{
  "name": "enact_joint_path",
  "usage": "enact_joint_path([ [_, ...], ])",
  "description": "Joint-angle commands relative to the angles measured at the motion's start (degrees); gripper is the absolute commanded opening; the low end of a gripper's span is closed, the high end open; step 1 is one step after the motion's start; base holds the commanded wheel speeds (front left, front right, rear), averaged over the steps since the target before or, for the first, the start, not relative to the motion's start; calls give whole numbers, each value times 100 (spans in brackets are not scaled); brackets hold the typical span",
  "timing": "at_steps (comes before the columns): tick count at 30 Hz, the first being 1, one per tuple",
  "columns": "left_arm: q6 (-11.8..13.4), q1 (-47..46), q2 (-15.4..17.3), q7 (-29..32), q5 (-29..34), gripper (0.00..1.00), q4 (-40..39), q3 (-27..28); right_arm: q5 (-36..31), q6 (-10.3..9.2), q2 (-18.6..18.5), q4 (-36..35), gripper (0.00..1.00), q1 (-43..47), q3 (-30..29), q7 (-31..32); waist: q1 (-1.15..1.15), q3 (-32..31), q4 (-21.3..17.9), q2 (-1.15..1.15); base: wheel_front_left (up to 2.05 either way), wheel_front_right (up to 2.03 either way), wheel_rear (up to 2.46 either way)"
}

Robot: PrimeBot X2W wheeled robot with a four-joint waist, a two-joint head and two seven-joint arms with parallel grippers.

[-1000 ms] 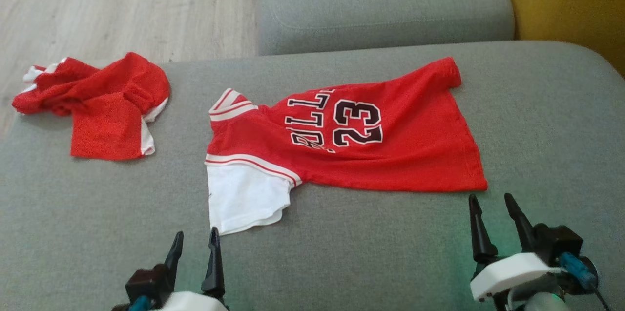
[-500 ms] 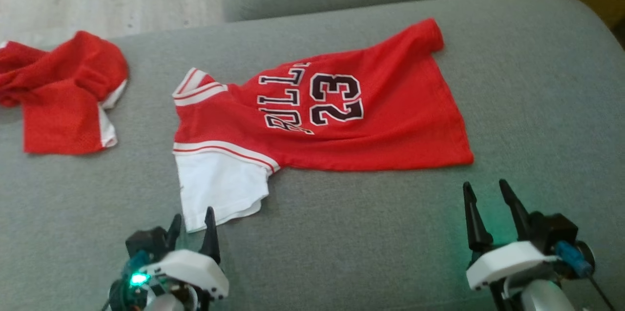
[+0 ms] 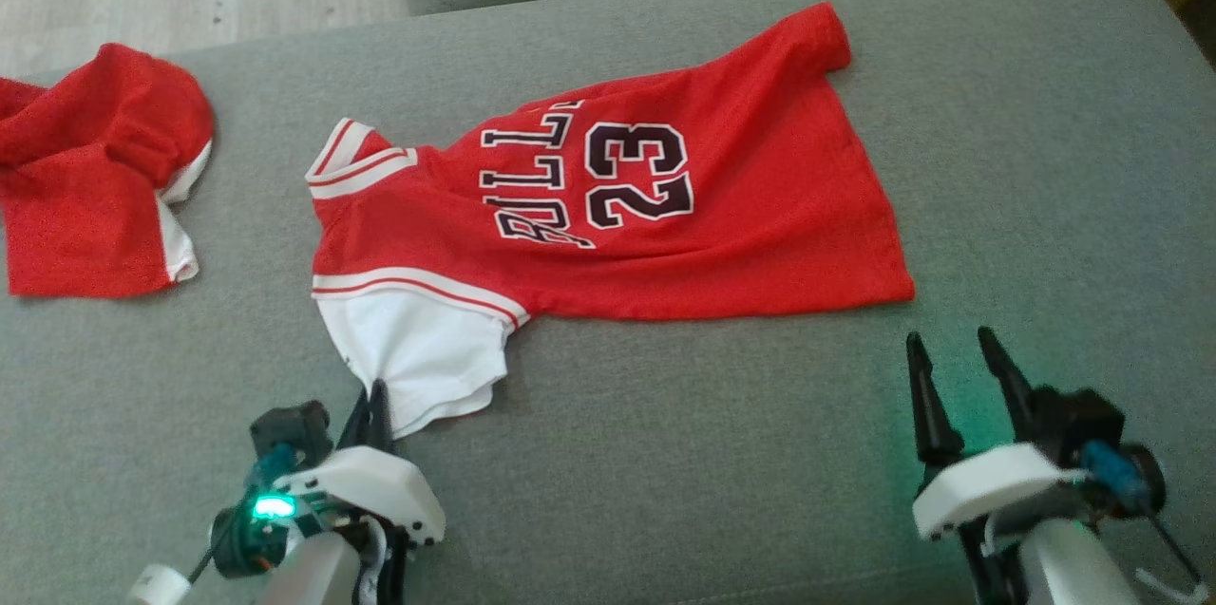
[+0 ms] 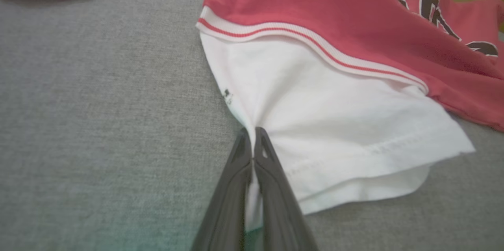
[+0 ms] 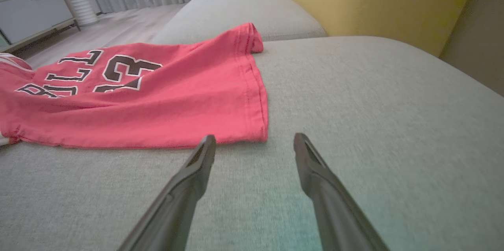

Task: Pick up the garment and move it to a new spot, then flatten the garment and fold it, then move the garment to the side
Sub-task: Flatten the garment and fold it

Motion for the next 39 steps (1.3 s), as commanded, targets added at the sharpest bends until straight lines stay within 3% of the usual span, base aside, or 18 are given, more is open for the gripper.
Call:
enact_joint_path([
  [1,0,-11,-5,-13,44,0,-13,51,-75,21,-26,-132,100,-363,77,24,0,-2,51,0,0,0,0],
  [10,27,52,27,-360,133,0,-535,-37,-441,21,-26,388,100,-1031,-523,459,0,66,464,0,0,0,0],
  [23,165,306,152,-311,211,0,-1947,-181,-876,21,-26,2062,98,-1921,-1078,1140,0,312,879,0,0,0,0],
  [24,165,332,163,-300,205,0,-2022,-186,-820,21,-26,2161,85,-1961,-1057,1147,0,305,875,0,0,0,0],
  [25,169,360,173,-289,196,0,-2091,-188,-740,21,-26,2255,55,-1999,-1012,1137,0,289,866,0,0,0,0],
  [26,171,387,183,-278,185,0,-2158,-190,-625,21,-26,2337,42,-2036,-944,1101,0,262,855,0,0,0,0],
  [28,171,433,207,-266,166,0,-2285,-189,-387,21,-26,2462,0,-2097,-792,1000,0,186,830,0,0,0,0],
  [34,83,502,292,-219,84,0,-2733,-198,355,21,-26,2458,0,-2226,-380,597,0,-222,746,0,0,0,0],
  [39,59,497,465,-99,-2,0,-3298,-102,1024,21,-26,1936,0,-2246,28,464,0,-690,666,0,0,0,0],
])
